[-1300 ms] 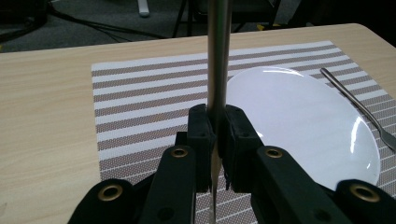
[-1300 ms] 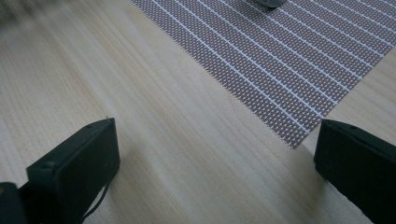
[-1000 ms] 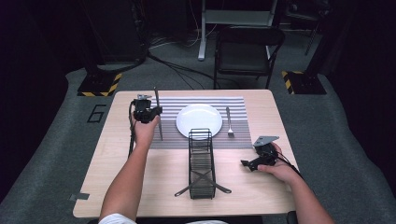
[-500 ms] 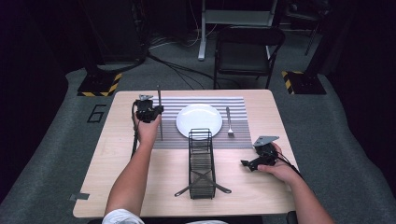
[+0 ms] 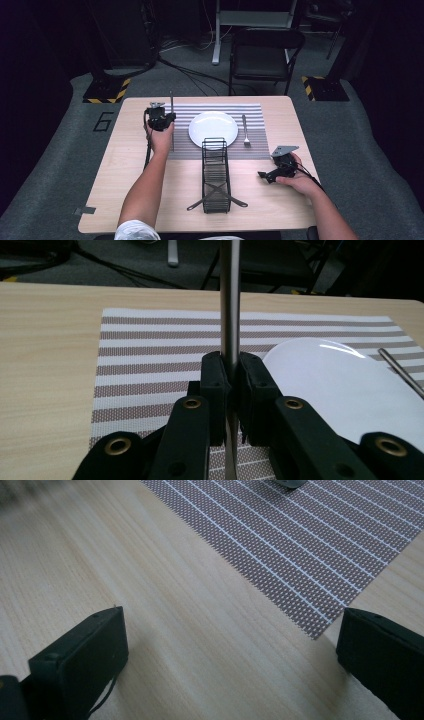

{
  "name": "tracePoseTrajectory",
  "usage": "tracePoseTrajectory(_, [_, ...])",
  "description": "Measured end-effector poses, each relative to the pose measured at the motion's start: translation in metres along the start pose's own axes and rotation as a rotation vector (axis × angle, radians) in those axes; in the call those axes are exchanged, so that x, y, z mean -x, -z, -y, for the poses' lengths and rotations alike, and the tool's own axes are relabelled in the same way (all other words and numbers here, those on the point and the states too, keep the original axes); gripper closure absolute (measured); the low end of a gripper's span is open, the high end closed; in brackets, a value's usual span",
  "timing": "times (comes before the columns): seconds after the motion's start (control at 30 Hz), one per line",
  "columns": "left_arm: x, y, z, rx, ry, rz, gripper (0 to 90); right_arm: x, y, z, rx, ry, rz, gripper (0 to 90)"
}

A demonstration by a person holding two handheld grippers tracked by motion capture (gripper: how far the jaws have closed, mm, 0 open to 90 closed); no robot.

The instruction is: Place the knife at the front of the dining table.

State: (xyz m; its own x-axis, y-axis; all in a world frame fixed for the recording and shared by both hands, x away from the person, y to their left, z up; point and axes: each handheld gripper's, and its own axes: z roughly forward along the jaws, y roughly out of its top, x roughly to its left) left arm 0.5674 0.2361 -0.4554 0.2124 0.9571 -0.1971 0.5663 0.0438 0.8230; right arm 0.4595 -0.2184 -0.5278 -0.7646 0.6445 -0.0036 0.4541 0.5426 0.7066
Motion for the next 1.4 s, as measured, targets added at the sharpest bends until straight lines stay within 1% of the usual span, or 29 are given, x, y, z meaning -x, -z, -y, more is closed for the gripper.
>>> tracePoseTrajectory(0.03, [0.0,-0.002,0.001,-0.011,-0.009,-0.006,82.3,0.0,0.0,0.0,0.0,0.0,0.0,0.0])
tracePoseTrajectory(0.07, [0.0,-0.005,0.003,-0.007,-0.015,-0.016,82.4,0.0,0.0,0.0,0.0,0.0,0.0,0.0])
tracePoseTrajectory(0.1, [0.0,-0.007,0.004,-0.015,-0.015,-0.016,82.4,0.0,0.0,0.0,0.0,0.0,0.0,0.0])
tracePoseTrajectory(0.13, [0.0,-0.009,0.005,-0.019,-0.009,-0.014,82.4,0.0,0.0,0.0,0.0,0.0,0.0,0.0])
tracePoseTrajectory(0.17, [0.0,-0.01,0.006,-0.033,-0.007,-0.011,82.4,0.0,0.0,0.0,0.0,0.0,0.0,0.0])
tracePoseTrajectory(0.23, [0.0,-0.014,0.007,-0.033,-0.008,-0.021,82.4,0.0,0.0,0.0,0.0,0.0,0.0,0.0])
tracePoseTrajectory(0.3, [-0.001,-0.018,0.009,-0.045,-0.003,-0.027,82.4,0.0,0.0,0.0,0.0,0.0,0.0,0.0])
tracePoseTrajectory(0.37, [-0.002,-0.022,0.011,-0.056,0.006,-0.033,82.4,0.0,0.0,0.0,0.0,0.0,0.0,0.0])
tracePoseTrajectory(0.57, [-0.005,-0.03,0.014,-0.065,0.048,-0.048,82.5,0.0,0.0,0.0,0.0,0.0,0.0,0.0])
tracePoseTrajectory(0.7, [-0.005,-0.034,0.012,-0.079,0.044,-0.065,82.5,0.0,0.0,0.0,0.0,-0.002,0.0,0.0])
tracePoseTrajectory(0.73, [-0.005,-0.035,0.011,-0.076,0.052,-0.067,82.5,0.0,0.0,0.0,-0.001,-0.003,0.0,0.0])
tracePoseTrajectory(0.83, [-0.003,-0.04,0.009,-0.078,0.057,-0.076,82.5,0.0,0.0,0.0,0.0,0.0,0.0,0.0])
tracePoseTrajectory(0.9, [-0.002,-0.043,0.009,-0.071,0.074,-0.076,82.5,0.0,0.0,0.0,0.0,0.0,0.0,0.0])
tracePoseTrajectory(0.93, [-0.002,-0.045,0.01,-0.079,0.08,-0.076,82.5,0.0,0.0,0.0,0.0,0.0,0.0,0.0])
tracePoseTrajectory(1.0, [-0.001,-0.05,0.01,-0.088,0.077,-0.085,82.6,0.0,0.0,0.0,0.0,-0.001,0.0,0.0])
tracePoseTrajectory(1.1, [0.0,-0.054,0.012,-0.095,0.09,-0.087,82.5,0.0,0.0,0.0,0.0,0.0,-0.001,0.0])
tracePoseTrajectory(1.2, [0.0,-0.058,0.014,-0.101,0.095,-0.092,82.6,0.0,0.0,0.0,0.0,0.001,-0.001,0.0])
tracePoseTrajectory(1.4, [-0.001,-0.065,0.018,-0.108,0.135,-0.089,82.5,0.0,0.0,0.0,-0.001,-0.003,-0.001,0.0])
